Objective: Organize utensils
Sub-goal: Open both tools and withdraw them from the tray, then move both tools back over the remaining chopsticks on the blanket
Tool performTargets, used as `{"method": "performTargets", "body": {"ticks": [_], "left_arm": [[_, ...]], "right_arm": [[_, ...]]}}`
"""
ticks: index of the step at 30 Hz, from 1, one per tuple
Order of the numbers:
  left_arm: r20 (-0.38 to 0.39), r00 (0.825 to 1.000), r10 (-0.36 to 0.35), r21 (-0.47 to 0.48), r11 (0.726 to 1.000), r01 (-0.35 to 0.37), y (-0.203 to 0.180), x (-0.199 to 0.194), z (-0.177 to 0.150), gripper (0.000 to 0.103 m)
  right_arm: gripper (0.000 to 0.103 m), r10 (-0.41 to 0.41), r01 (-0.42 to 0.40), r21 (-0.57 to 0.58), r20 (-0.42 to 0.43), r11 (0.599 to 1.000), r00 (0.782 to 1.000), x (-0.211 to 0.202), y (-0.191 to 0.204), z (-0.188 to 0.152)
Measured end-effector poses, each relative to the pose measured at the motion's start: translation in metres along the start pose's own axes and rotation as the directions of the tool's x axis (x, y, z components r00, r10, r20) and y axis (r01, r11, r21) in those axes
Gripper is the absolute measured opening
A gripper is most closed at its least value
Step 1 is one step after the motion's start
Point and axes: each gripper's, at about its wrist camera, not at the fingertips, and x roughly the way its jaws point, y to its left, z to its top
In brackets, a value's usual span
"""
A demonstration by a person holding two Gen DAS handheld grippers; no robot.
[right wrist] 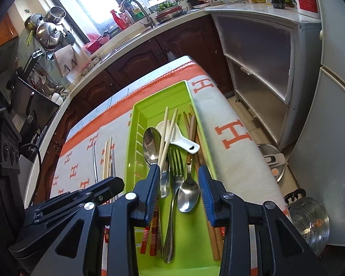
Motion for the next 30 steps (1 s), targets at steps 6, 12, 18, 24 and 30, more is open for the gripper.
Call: {"method": "performTargets", "body": {"ticks": [6, 12, 18, 24, 30], "left_arm": [[0.006, 1.000, 0.011, -0.025, 1.000, -0.011, 0.019, -0.011, -0.009, 0.004], [0.022, 0.999, 0.040, -0.063, 0.997, -0.039, 0.042, -0.022, -0.018, 0.003], [0.055, 0.996, 0.074, -0.113, 0.991, -0.067, 0.069, -0.038, -0.023, 0.004], [0.099, 0.989, 0.112, -0.159, 0.983, -0.095, 0.098, -0.058, -0.025, 0.003], [0.128, 0.980, 0.150, -0.205, 0.971, -0.122, 0.129, -0.075, -0.026, 0.003]], "right_arm": [[0.035, 0.002, -0.002, -0.038, -0.009, 0.999, 1.000, 0.004, 0.014, -0.005], [0.035, 0.002, -0.004, -0.084, -0.017, 0.996, 1.000, 0.006, 0.031, -0.010], [0.035, 0.000, -0.002, -0.157, -0.012, 0.988, 1.000, 0.003, 0.055, -0.015], [0.035, 0.002, -0.004, -0.229, -0.009, 0.973, 1.000, 0.001, 0.088, -0.019], [0.035, 0.027, -0.039, -0.274, -0.047, 0.961, 0.999, 0.008, 0.122, -0.021]]}}
